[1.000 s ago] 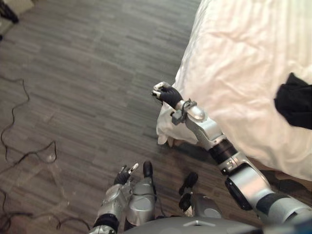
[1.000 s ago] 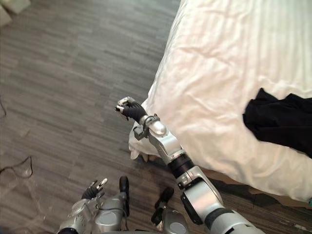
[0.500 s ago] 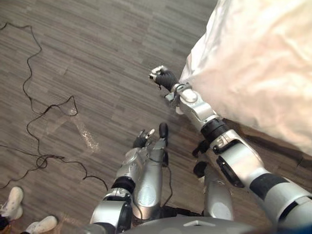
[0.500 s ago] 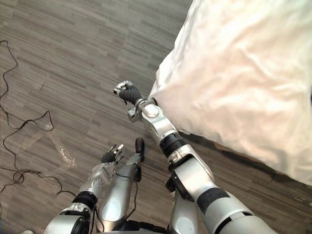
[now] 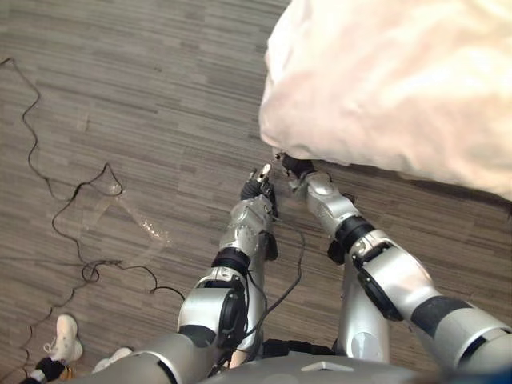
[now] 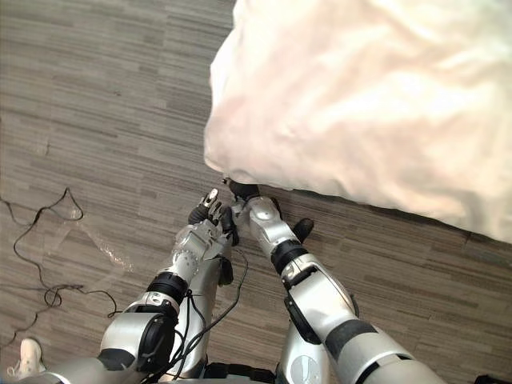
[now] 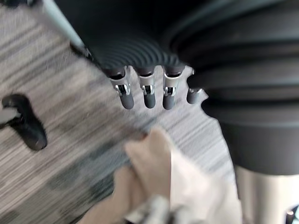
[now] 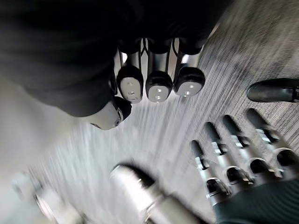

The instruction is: Tidy the bed and pick cloth on bed and put in laundry

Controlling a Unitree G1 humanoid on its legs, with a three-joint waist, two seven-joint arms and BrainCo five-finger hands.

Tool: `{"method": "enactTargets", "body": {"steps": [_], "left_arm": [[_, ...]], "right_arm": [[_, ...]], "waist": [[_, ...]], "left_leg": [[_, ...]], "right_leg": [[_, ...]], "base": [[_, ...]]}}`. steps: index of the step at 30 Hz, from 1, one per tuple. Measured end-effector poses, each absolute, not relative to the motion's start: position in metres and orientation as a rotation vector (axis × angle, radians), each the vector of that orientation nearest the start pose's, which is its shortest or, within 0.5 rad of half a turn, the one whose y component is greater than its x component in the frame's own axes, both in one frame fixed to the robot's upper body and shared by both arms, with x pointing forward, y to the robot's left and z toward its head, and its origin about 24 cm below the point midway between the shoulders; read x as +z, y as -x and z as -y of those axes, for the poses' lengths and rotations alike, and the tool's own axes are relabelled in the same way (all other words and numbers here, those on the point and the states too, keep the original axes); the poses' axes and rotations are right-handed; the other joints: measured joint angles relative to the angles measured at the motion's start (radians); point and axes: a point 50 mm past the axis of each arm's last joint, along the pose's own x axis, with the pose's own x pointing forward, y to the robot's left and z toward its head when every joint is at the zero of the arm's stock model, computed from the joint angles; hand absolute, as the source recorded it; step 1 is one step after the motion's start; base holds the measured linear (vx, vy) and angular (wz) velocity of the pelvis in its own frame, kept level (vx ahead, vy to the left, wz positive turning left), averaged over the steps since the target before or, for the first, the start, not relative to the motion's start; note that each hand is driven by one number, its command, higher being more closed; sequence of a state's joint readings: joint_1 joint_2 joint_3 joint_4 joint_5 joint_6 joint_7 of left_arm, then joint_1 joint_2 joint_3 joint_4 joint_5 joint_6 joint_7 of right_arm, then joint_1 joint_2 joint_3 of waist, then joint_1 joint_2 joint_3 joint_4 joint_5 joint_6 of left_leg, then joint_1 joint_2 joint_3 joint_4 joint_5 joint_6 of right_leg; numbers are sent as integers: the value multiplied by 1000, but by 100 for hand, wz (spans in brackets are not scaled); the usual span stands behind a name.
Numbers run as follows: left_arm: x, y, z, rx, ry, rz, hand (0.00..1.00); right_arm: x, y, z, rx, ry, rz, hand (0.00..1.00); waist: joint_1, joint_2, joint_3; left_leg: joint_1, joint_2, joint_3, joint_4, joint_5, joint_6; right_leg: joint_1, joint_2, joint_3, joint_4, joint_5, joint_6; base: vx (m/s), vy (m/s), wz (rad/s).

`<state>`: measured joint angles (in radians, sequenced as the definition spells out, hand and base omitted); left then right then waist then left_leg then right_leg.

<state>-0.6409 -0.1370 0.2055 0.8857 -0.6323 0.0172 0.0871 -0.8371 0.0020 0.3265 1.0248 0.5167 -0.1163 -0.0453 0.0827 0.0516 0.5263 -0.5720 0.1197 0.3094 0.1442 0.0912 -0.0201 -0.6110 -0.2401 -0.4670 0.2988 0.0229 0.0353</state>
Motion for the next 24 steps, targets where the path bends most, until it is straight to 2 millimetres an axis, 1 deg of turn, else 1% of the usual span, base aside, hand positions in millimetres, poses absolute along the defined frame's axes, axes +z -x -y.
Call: {"method": "enactTargets", "body": {"steps": [1,4,6,7,8,9,10,12,13,14,15,16,17,18,19,20,21,22,23,24], "left_arm": [[16,-346,-86,78,785,-376,0],[15,-346,-86,105,807,-401,0],[12,-343,-86,116,817,-419,0],[12,-343,-86,113,815,-421,0],[11,-341,-88,117,809,-423,0],[7,-339,-91,126,786,-438,0],[5,-337,-93,126,769,-449,0],[-7,-330,-98,123,721,-501,0],[-11,-327,-103,131,709,-513,0],[-20,-321,-108,131,676,-548,0],[-23,-318,-111,132,658,-561,0],[-33,-310,-120,130,621,-595,0],[-43,-302,-130,125,592,-623,0],[-48,-296,-133,121,586,-640,0],[-58,-285,-139,112,546,-674,0],[-66,-275,-144,121,518,-703,0],[-70,-270,-147,130,517,-715,0],[-79,-255,-151,147,522,-749,0],[-83,-248,-153,152,522,-766,0],[-87,-242,-154,160,523,-782,0]], "right_arm": [[60,-369,54,269,-181,-182,100],[42,-356,72,242,-369,-175,100],[25,-340,86,210,-515,-154,100],[21,-336,91,194,-545,-149,100],[9,-326,100,152,-590,-153,100],[0,-317,110,105,-624,-159,100],[-6,-312,116,73,-642,-169,100],[-34,-287,141,-52,-684,-224,100],[-41,-280,148,-88,-692,-235,100],[-50,-268,165,-148,-701,-243,100],[-54,-263,172,-175,-707,-246,100],[-59,-253,185,-230,-719,-236,100],[-58,-247,198,-273,-723,-194,100],[-55,-245,204,-288,-725,-167,100],[-45,-244,213,-296,-729,-93,100],[-30,-246,222,-291,-716,-8,100],[-23,-247,227,-283,-714,36,100],[-4,-248,231,-240,-712,139,100],[9,-251,230,-196,-708,201,100],[16,-250,229,-168,-703,233,100]], "waist": [[-2,0,0],[-18,-2,-1],[-42,-4,-3],[-45,-6,-4],[-53,-12,-12],[-60,-15,-18],[-65,-15,-27],[-69,-28,-53],[-71,-30,-59],[-71,-36,-65],[-71,-39,-73],[-72,-47,-91],[-81,-50,-105],[-88,-51,-117],[-100,-52,-146],[-108,-51,-171],[-111,-51,-181],[-119,-52,-196],[-120,-53,-207],[-121,-54,-213]], "left_leg": [[2,4,9,6,-4,2],[34,20,43,24,-27,3],[86,32,68,35,-47,0],[101,34,72,35,-52,-2],[124,39,89,39,-62,-2],[148,44,97,41,-72,-7],[159,46,101,40,-78,-13],[221,53,123,31,-82,-16],[238,54,125,28,-84,-19],[285,54,130,13,-87,-22],[303,54,136,6,-88,-25],[339,54,148,-12,-89,-27],[373,51,150,-29,-88,-30],[386,49,149,-37,-87,-31],[404,43,150,-51,-86,-31],[422,33,153,-67,-85,-31],[430,31,153,-73,-85,-31],[456,22,152,-83,-85,-30],[472,17,153,-94,-85,-30],[481,15,153,-97,-85,-30]], "right_leg": [[0,3,5,0,0,-1],[15,19,40,-2,3,-5],[63,31,57,-16,3,-5],[75,35,64,-19,3,-5],[93,41,75,-23,3,-5],[116,49,84,-35,3,-5],[128,53,86,-42,4,-5],[176,65,103,-58,5,-4],[192,67,104,-59,5,-3],[232,75,110,-70,3,-2],[249,79,113,-81,3,-1],[276,87,125,-99,6,2],[310,94,129,-123,12,9],[322,96,131,-132,15,11],[343,100,134,-155,24,15],[362,104,140,-178,33,21],[374,106,141,-192,38,23],[412,111,147,-229,53,31],[431,113,148,-251,62,34],[446,117,148,-266,69,36]], "base": [[16,-34,-29],[19,-31,-36],[36,-24,-34],[41,-17,-34],[54,-15,-35],[66,-14,-31],[85,-3,-29],[104,6,-29],[112,10,-24],[77,12,-16],[87,22,-28],[72,30,-27],[68,35,-25],[68,42,-15],[74,60,-11],[78,65,-8],[90,85,-3],[62,63,0],[60,59,-1],[39,33,-2]]}}
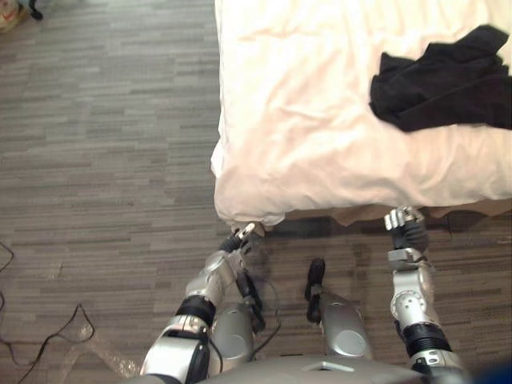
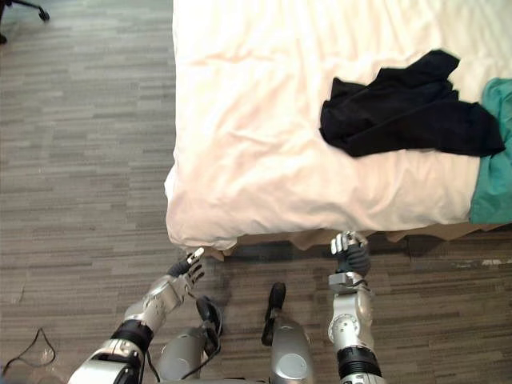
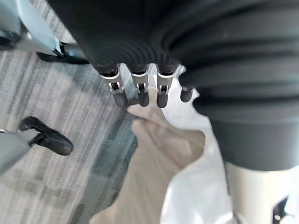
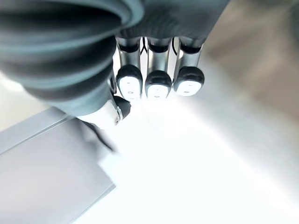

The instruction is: Tidy the bed and pick cloth on bed and put in laundry

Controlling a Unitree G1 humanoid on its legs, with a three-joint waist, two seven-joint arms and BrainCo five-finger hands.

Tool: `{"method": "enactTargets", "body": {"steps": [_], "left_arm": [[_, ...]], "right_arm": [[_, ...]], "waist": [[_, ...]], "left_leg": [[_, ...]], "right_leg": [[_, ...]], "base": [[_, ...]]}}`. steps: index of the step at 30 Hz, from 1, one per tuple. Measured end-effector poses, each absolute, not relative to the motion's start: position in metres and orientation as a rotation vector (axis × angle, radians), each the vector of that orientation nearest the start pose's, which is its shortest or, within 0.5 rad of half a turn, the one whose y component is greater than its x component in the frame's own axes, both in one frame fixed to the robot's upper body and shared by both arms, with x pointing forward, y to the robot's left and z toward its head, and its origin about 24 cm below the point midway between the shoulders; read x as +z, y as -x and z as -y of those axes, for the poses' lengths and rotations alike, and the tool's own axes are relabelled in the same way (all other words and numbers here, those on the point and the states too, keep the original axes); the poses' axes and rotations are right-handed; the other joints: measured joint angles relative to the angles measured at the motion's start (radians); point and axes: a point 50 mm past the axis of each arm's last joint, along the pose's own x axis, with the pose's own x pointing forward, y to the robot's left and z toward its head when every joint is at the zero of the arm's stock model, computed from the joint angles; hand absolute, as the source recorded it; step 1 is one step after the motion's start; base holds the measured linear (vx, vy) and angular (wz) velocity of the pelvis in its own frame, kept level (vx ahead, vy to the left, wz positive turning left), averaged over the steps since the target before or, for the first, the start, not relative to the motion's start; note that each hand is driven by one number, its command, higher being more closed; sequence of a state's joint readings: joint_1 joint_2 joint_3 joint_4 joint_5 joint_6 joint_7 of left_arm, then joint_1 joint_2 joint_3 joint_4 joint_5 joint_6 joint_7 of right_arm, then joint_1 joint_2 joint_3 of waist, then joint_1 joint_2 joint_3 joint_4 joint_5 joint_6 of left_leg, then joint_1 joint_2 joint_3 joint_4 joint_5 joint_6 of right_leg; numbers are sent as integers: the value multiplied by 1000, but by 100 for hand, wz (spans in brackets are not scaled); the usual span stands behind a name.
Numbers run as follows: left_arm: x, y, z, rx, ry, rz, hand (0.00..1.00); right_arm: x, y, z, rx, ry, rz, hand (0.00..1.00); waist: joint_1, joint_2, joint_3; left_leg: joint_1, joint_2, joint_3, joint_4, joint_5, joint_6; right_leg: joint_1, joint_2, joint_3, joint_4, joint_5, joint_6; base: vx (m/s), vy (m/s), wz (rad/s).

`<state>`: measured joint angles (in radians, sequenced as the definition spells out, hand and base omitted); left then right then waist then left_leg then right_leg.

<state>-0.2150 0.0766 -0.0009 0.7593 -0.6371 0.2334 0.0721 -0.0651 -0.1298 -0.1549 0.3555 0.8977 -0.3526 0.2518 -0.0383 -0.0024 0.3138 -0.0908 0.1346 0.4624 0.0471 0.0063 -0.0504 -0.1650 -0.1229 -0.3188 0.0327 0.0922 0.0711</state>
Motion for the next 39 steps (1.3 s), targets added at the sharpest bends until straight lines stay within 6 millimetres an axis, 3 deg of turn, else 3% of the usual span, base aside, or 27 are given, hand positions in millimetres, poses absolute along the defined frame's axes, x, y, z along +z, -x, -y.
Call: {"method": "enactTargets", "body": {"steps": [3,7,9,10,11,14,15,17,20,22,25,29,31,32,34,36,39], "left_arm": [[-107,-209,-165,210,515,-872,0],[-123,-177,-174,255,495,-953,0],[-131,-159,-174,250,481,-1004,0],[-132,-157,-174,244,476,-1011,0],[-136,-150,-171,227,462,-1041,0],[-135,-155,-167,201,463,-1005,0],[-134,-158,-166,197,464,-993,0],[-127,-176,-165,172,459,-923,0],[-113,-204,-163,121,440,-822,0],[-107,-216,-161,94,410,-772,0],[-102,-227,-156,73,393,-736,0],[-91,-248,-142,16,401,-678,0],[-85,-257,-135,-12,408,-660,0],[-80,-265,-130,-35,414,-640,0],[-74,-271,-126,-50,421,-620,0],[-63,-283,-113,-85,448,-574,0],[-49,-295,-102,-96,507,-501,0]], "right_arm": [[47,-251,213,44,-662,357,100],[59,-253,179,308,-603,331,100],[59,-254,145,496,-567,260,100],[58,-254,140,523,-564,249,100],[58,-254,113,657,-529,196,100],[77,-263,59,913,-430,167,100],[84,-268,49,950,-407,179,100],[126,-287,14,1048,-308,258,100],[178,-299,-18,1102,-220,374,100],[194,-305,-31,1084,-167,390,100],[201,-313,-42,1041,-132,366,100],[228,-321,-48,965,-56,422,100],[241,-323,-47,920,-34,456,100],[250,-327,-44,864,-27,478,100],[255,-335,-39,794,-24,475,100],[262,-356,-19,633,4,462,100],[272,-374,8,453,23,459,100]], "waist": [[6,-2,-36],[30,-1,-56],[35,-1,-72],[37,-1,-72],[53,-1,-72],[80,6,-65],[88,7,-60],[114,7,-9],[142,4,81],[168,4,101],[196,11,110],[223,47,136],[223,65,147],[226,80,158],[240,84,167],[262,112,184],[275,124,191]], "left_leg": [[33,-15,-3,-16,-2,2],[76,-31,-10,-36,-2,3],[77,-38,-37,-39,0,6],[78,-38,-41,-39,1,7],[78,-41,-52,-39,2,8],[45,-51,-79,-35,2,9],[30,-52,-86,-30,2,8],[-38,-62,-127,-21,11,10],[-124,-69,-176,-8,40,21],[-183,-69,-205,2,55,34],[-247,-68,-229,40,61,45],[-343,-73,-269,81,61,46],[-380,-76,-285,84,69,56],[-414,-76,-301,85,71,52],[-445,-75,-309,76,82,42],[-494,-73,-319,72,104,39],[-567,-67,-327,58,136,34]], "right_leg": [[58,2,-1,-66,27,11],[110,-1,-2,-109,42,15],[132,-4,-26,-126,46,17],[135,-5,-28,-127,46,17],[139,-7,-36,-127,46,17],[116,-21,-56,-119,47,16],[101,-24,-59,-117,46,16],[48,-38,-74,-104,55,5],[-10,-50,-119,-93,71,-6],[-46,-50,-150,-90,84,-1],[-84,-52,-177,-74,86,0],[-173,-77,-197,7,54,-6],[-211,-88,-215,44,36,-8],[-250,-94,-223,76,23,-13],[-294,-100,-224,106,7,-22],[-358,-114,-234,164,-17,-33],[-458,-131,-241,233,-40,-43]], "base": [[51,53,3],[10,36,2],[1,33,24],[-13,29,27],[-23,26,21],[-65,49,21],[-97,41,19],[-103,36,20],[-99,36,44],[-6,23,49],[46,17,32],[13,44,25],[-47,35,29],[-87,29,27],[-72,12,15],[-71,-9,18],[-51,-13,14]]}}
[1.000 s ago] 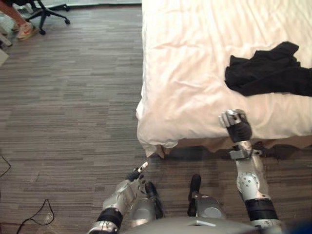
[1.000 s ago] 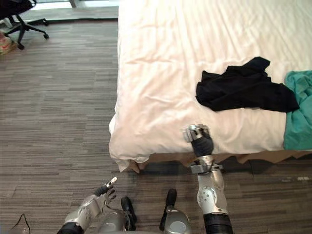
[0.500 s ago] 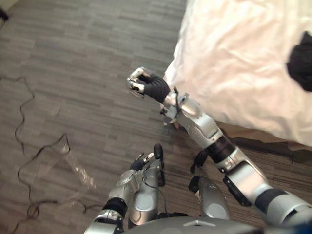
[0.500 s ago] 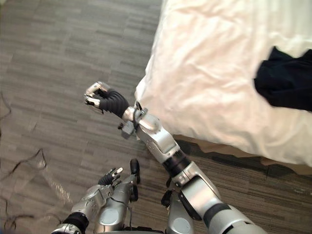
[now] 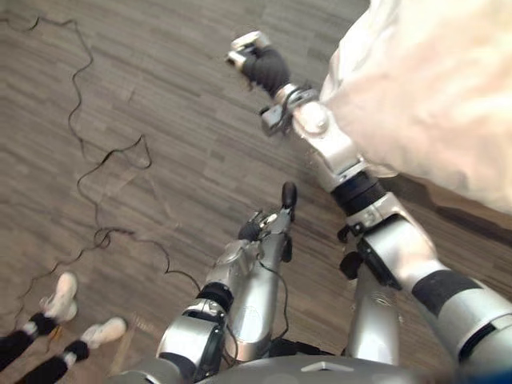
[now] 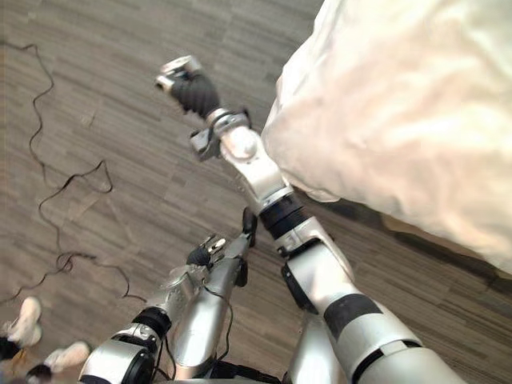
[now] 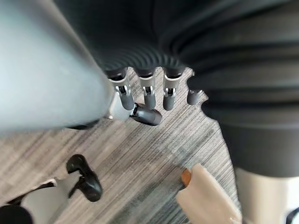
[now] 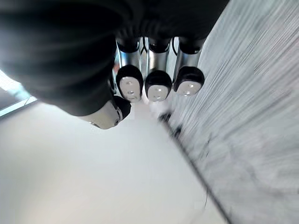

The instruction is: Tidy the bed and pick cloth on bed and put in laundry

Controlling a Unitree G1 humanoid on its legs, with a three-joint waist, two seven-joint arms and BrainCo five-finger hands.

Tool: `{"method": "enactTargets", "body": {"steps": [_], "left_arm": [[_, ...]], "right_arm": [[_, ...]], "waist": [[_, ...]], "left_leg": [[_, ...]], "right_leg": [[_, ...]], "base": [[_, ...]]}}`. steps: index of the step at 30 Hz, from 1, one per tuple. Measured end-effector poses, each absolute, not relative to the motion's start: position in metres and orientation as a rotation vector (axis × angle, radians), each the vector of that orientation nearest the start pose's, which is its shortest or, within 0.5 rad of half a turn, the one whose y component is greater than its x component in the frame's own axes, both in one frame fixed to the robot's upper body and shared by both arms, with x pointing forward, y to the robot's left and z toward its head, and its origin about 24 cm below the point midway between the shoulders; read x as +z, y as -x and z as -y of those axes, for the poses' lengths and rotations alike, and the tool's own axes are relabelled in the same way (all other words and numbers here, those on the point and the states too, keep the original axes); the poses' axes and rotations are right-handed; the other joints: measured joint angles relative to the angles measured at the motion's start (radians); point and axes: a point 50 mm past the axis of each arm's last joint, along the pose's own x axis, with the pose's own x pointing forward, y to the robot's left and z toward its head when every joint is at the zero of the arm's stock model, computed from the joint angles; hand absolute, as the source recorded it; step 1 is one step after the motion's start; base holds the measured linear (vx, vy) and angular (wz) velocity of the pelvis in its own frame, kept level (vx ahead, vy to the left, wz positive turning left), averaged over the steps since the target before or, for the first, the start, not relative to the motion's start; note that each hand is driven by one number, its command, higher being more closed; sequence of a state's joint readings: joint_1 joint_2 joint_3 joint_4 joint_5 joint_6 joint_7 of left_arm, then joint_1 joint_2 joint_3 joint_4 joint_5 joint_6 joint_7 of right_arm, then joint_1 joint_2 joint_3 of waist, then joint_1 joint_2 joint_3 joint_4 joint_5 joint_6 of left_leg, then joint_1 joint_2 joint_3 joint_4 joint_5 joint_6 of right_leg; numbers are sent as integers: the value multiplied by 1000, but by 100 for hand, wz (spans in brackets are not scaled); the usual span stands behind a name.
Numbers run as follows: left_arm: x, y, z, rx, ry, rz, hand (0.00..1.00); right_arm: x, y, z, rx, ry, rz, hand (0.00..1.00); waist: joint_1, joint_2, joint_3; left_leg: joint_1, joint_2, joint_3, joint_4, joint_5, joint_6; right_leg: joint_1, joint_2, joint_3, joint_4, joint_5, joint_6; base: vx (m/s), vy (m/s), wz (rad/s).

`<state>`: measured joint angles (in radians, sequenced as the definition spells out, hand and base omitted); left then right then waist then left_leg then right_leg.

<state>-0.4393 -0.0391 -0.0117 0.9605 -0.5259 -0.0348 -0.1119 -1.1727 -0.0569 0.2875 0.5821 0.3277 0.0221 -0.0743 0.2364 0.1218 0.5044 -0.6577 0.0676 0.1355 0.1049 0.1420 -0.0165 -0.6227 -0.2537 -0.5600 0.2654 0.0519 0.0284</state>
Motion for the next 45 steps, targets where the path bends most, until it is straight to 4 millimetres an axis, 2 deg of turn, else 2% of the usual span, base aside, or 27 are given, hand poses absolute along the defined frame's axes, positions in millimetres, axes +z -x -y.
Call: {"method": "enactTargets", "body": {"steps": [3,5,6,8,9,11,12,14,16,17,19,21,22,24,25,26,30,33,35,36,37,40,42,43,45], "left_arm": [[-32,-307,-92,-109,552,-426,0],[-9,-320,-83,-126,597,-331,0],[-2,-324,-82,-133,603,-305,0],[20,-337,-76,-134,628,-242,0],[24,-338,-73,-132,634,-236,0],[31,-342,-68,-129,633,-237,0],[31,-342,-69,-121,636,-241,0],[33,-344,-72,-85,650,-257,0],[33,-345,-76,-46,669,-262,0],[29,-345,-81,-2,705,-293,0],[27,-345,-84,20,714,-314,0],[25,-344,-83,28,745,-345,0],[22,-343,-85,48,750,-360,0],[11,-337,-95,88,748,-396,0],[8,-335,-96,94,746,-408,0],[4,-332,-96,90,734,-430,0],[-10,-323,-86,32,631,-500,0],[-22,-316,-92,28,550,-538,0],[-42,-300,-105,31,490,-592,0],[-46,-295,-110,34,478,-603,0],[-61,-281,-125,68,457,-647,0],[-83,-255,-144,123,440,-731,0],[-101,-228,-164,175,433,-820,0],[-105,-221,-169,189,438,-838,0],[-118,-193,-182,223,439,-906,0]], "right_arm": [[284,-381,29,331,9,488,100],[299,-384,46,254,-26,520,100],[303,-384,49,242,-50,529,100],[314,-383,57,227,-187,548,100],[314,-382,54,247,-203,544,100],[307,-378,33,341,-309,499,100],[304,-378,32,354,-332,486,100],[278,-380,32,409,-397,416,100],[258,-378,22,450,-430,368,100],[226,-375,17,491,-459,299,100],[186,-368,12,507,-497,208,100],[118,-354,12,471,-556,28,100],[103,-349,17,443,-571,4,100],[55,-334,45,331,-580,-93,100],[43,-329,50,310,-579,-120,100],[22,-317,58,270,-583,-175,100],[-42,-275,73,213,-590,-375,100],[-60,-262,93,161,-581,-412,100],[-71,-251,126,45,-603,-396,100],[-73,-249,135,9,-609,-389,100],[-78,-240,159,-87,-629,-366,100],[-82,-227,191,-190,-646,-320,100],[-75,-219,209,-210,-666,-236,100],[-69,-221,212,-199,-668,-198,100],[-49,-221,211,-131,-701,-66,100]], "waist": [[-2,1,1],[-9,1,1],[-15,1,1],[-48,1,1],[-57,1,1],[-80,-1,3],[-85,-4,4],[-92,-14,9],[-116,-16,9],[-140,-32,8],[-154,-53,8],[-188,-81,5],[-196,-85,4],[-230,-112,2],[-236,-118,-1],[-249,-121,-3],[-255,-123,-6],[-273,-125,-8],[-286,-125,-9],[-290,-125,-9],[-297,-127,-22],[-301,-128,-93],[-299,-129,-153],[-299,-130,-169],[-295,-133,-226]], "left_leg": [[-53,11,2,1,14,-10],[-91,28,19,14,25,-3],[-104,33,22,22,25,-3],[-143,50,27,47,21,-9],[-150,57,35,54,17,-14],[-162,81,72,93,-1,-17],[-163,88,84,106,-8,-16],[-163,114,128,165,-48,-10],[-160,126,142,200,-68,-1],[-138,136,170,222,-90,4],[-98,143,200,231,-118,2],[-23,144,242,231,-149,6],[-5,144,249,231,-156,7],[63,141,289,226,-178,6],[80,140,297,221,-181,5],[118,137,307,207,-180,8],[279,106,329,104,-154,-14],[344,90,327,41,-130,-16],[403,85,327,15,-127,-16],[418,85,327,13,-127,-16],[465,76,327,-2,-128,-17],[509,69,328,-25,-130,-20],[570,61,329,-54,-132,-23],[585,58,330,-61,-132,-24],[644,48,343,-92,-135,-28]], "right_leg": [[-67,-2,-2,42,-17,-13],[-120,-3,-1,75,-27,-28],[-133,-3,-1,84,-29,-31],[-170,4,-1,102,-38,-44],[-175,7,0,104,-40,-47],[-186,14,11,118,-46,-56],[-187,15,16,122,-48,-57],[-184,24,45,129,-49,-57],[-170,30,54,124,-47,-53],[-149,36,74,113,-39,-43],[-116,42,100,95,-31,-35],[-57,46,136,65,-20,-19],[-40,47,143,57,-18,-17],[7,49,177,36,-8,-4],[18,51,186,30,-6,-1],[47,55,194,18,-4,2],[159,65,220,-23,-4,4],[216,73,218,-64,2,13],[283,84,217,-105,10,24],[303,87,217,-119,16,28],[363,98,218,-163,32,36],[425,113,219,-228,53,46],[498,122,219,-285,68,53],[516,124,219,-298,71,54],[575,129,226,-346,79,54]], "base": [[-20,-19,0],[-19,-40,-17],[-20,-39,-14],[-19,-49,-10],[-6,-49,-17],[1,-41,-18],[0,-34,-22],[-2,-29,-33],[8,-7,-27],[31,18,-36],[39,32,-42],[61,48,-41],[81,51,-40],[90,44,-40],[100,25,-34],[87,5,-27],[128,-28,-23],[67,-5,-2],[85,27,-1],[96,72,-4],[93,77,-2],[82,34,-3],[93,31,-3],[59,28,-7],[39,26,-14]]}}
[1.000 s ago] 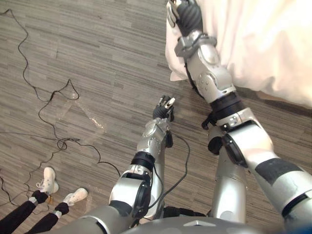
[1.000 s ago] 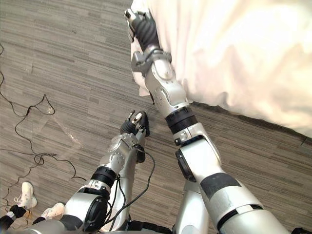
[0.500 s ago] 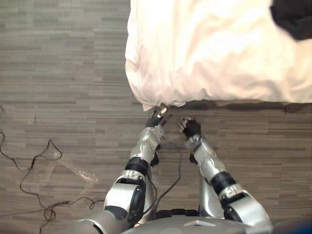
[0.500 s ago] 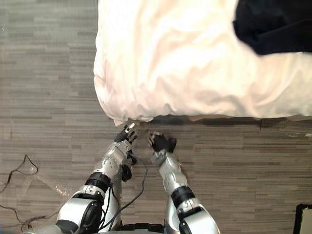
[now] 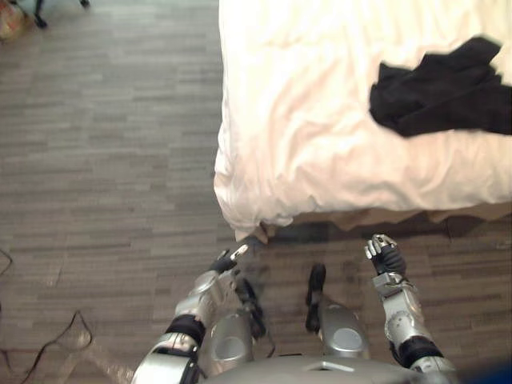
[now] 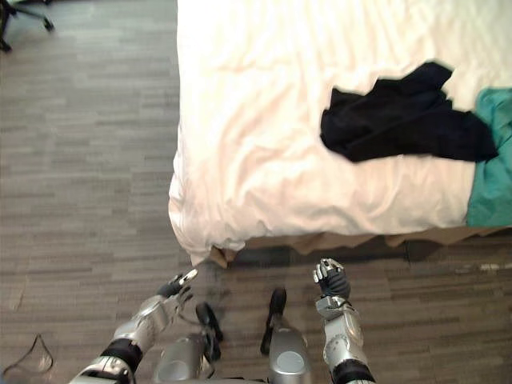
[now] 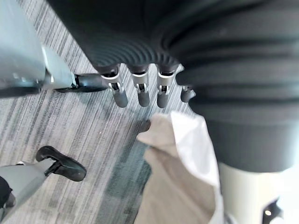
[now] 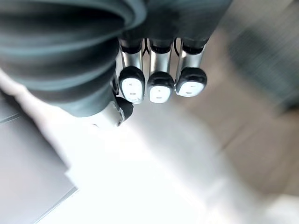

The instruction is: Tidy the bed and pick cloth on bed and put in laundry

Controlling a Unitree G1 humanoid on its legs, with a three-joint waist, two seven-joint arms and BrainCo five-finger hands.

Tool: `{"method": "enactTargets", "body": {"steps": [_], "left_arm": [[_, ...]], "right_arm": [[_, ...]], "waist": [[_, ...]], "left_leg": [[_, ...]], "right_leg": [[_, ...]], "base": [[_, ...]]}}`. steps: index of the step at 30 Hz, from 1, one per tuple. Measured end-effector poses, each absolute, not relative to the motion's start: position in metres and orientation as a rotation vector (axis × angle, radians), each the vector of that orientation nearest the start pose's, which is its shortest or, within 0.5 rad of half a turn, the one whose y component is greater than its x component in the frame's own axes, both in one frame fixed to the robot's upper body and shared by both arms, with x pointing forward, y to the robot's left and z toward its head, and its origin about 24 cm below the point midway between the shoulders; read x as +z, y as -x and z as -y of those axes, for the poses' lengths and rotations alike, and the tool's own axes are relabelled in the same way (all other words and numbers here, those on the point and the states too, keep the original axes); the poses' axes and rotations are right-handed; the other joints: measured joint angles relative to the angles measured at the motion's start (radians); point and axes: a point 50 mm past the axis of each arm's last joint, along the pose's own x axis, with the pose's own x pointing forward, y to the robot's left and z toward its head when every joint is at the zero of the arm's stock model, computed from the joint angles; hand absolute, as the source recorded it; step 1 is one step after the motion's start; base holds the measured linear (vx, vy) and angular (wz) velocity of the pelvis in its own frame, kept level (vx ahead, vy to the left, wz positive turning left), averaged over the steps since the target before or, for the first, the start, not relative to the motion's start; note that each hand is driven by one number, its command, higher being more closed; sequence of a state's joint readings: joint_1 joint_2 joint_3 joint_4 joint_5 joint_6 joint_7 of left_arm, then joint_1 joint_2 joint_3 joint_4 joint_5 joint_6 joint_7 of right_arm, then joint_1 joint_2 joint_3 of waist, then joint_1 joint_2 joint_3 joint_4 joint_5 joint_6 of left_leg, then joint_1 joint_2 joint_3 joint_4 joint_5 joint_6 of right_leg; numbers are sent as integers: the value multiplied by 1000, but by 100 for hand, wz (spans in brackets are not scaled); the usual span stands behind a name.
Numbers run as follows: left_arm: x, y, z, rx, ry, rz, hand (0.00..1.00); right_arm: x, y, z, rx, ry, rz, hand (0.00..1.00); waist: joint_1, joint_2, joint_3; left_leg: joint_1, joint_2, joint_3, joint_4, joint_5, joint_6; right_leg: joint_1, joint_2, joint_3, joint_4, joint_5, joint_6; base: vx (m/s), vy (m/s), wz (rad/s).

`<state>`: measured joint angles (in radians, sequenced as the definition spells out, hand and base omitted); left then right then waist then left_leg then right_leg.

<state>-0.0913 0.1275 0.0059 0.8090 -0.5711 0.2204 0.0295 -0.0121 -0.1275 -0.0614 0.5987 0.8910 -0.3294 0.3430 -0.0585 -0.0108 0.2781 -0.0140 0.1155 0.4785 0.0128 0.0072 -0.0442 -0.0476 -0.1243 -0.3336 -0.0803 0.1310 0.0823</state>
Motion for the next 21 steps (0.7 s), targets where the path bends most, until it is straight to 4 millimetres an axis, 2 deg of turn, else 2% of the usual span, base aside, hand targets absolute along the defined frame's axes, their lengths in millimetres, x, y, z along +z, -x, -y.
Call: {"method": "enactTargets", "body": {"steps": [1,3,4,6,7,12,13,15,16,19,21], "left_arm": [[-122,-185,-184,229,440,-929,0],[-135,-156,-183,238,449,-1030,0],[-138,-149,-183,241,453,-1057,0],[-147,-123,-183,264,437,-1132,0],[-147,-122,-185,275,437,-1132,0],[-155,-100,-185,287,396,-1186,0],[-155,-98,-187,294,393,-1168,0],[-155,-100,-186,289,389,-1156,0],[-153,-106,-186,282,386,-1132,0],[-148,-126,-186,269,391,-1073,0],[-137,-160,-180,228,397,-983,0]], "right_arm": [[-44,-222,210,-109,-708,-38,100],[-25,-224,206,-9,-720,46,100],[-21,-225,204,20,-723,58,100],[-12,-226,190,135,-752,74,100],[-10,-226,185,161,-762,75,100],[1,-232,133,432,-817,-11,100],[10,-240,107,538,-838,-38,100],[21,-249,90,606,-838,-33,100],[44,-266,71,671,-848,11,100],[101,-304,45,742,-863,141,100],[160,-335,34,751,-835,270,100]], "waist": [[1,-1,-16],[8,1,-51],[12,1,-53],[22,-6,-70],[25,-7,-72],[51,4,-97],[56,5,-98],[64,7,-97],[80,12,-90],[97,21,-34],[116,37,60]], "left_leg": [[10,-3,2,-7,0,-1],[62,-11,4,-31,-4,-6],[77,-13,4,-36,-6,-9],[122,-17,-2,-52,-7,-11],[134,-18,-6,-55,-7,-11],[178,-32,-28,-81,-7,-13],[166,-39,-41,-82,-5,-11],[146,-44,-51,-82,-5,-10],[102,-48,-53,-79,-4,-10],[9,-53,-71,-49,4,-8],[-75,-56,-89,-35,37,12]], "right_leg": [[11,0,1,-10,3,2],[52,-1,4,-15,0,8],[66,-2,4,-15,-2,10],[109,-3,-3,-19,-11,17],[118,-4,-7,-20,-14,17],[160,-18,-25,-20,-23,23],[153,-24,-36,-21,-23,23],[135,-29,-36,-21,-24,23],[93,-38,-35,-20,-17,14],[20,-48,-38,-16,11,1],[-47,-51,-55,-15,45,3]], "base": [[33,23,-14],[36,32,-6],[22,41,-2],[4,42,7],[-17,41,15],[-10,39,11],[-27,33,18],[-38,27,8],[-56,27,1],[-64,16,10],[-59,3,27]]}}
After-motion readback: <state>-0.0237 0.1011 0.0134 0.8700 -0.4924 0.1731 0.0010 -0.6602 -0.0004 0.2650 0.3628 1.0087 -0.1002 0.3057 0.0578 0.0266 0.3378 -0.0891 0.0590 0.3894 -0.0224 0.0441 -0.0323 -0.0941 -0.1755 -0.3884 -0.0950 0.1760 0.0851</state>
